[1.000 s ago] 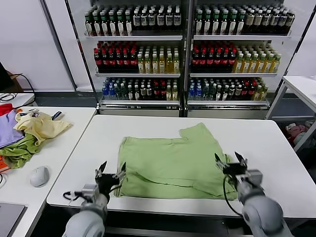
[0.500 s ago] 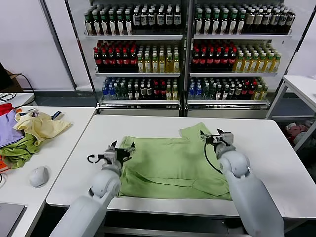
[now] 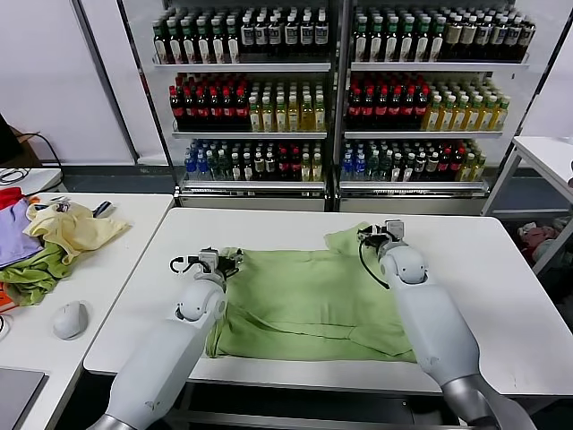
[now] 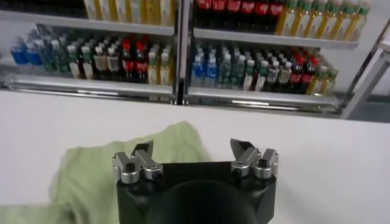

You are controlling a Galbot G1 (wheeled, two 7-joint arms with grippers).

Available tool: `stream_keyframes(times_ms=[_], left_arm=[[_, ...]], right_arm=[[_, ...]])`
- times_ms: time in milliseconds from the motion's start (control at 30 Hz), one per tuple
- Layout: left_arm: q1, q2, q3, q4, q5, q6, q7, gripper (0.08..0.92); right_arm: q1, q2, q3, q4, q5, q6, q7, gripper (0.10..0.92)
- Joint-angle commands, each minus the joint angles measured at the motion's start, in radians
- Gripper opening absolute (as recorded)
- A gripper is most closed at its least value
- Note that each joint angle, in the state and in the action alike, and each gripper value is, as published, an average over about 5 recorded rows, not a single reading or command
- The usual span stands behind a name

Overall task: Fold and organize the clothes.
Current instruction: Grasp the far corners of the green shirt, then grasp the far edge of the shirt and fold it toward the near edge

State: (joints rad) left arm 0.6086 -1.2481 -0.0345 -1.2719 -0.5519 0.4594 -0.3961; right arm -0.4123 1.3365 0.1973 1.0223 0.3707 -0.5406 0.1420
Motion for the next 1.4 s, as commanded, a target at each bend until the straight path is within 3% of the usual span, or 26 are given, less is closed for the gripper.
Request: stream_keyframes(times_ms=[33, 133, 267, 700, 967, 1100, 1400], left_arm=[[-0.036, -0.014, 0.013, 0.082, -0.018, 0.007, 0.003, 0.823], [-0.029, -0.018, 0.011, 0.079, -0.032, 0.006, 0.006, 0.814], [-0.028, -0.022, 0.012, 0.078, -0.050, 0.004, 0.014, 0.732], [0.026, -0.006, 0.002, 0.000, -0.089, -0.047, 0.033, 0.343], [0.122, 0.037, -0.044, -0.156, -0.135, -0.169, 0.036, 0.120], [0.171, 0.058, -0.066, -0.232, -0.154, -0.207, 0.042, 0.092], [0.295, 0.101, -0.112, -0.421, -0.189, -0.206, 0.057, 0.092]], right_arm=[[0.067, 0.062, -0.011, -0.183, -0.039, 0.008, -0.008, 0.823], [0.062, 0.070, -0.008, -0.196, -0.039, 0.008, -0.014, 0.818], [0.062, 0.070, -0.003, -0.211, -0.022, 0.003, -0.018, 0.761], [-0.033, 0.001, -0.015, -0.030, 0.056, -0.014, -0.038, 0.399], [-0.165, -0.076, 0.011, 0.242, 0.126, 0.015, -0.023, 0.175], [-0.238, -0.111, 0.036, 0.382, 0.176, 0.026, -0.017, 0.122], [-0.379, -0.177, 0.113, 0.663, 0.225, 0.016, -0.008, 0.121]])
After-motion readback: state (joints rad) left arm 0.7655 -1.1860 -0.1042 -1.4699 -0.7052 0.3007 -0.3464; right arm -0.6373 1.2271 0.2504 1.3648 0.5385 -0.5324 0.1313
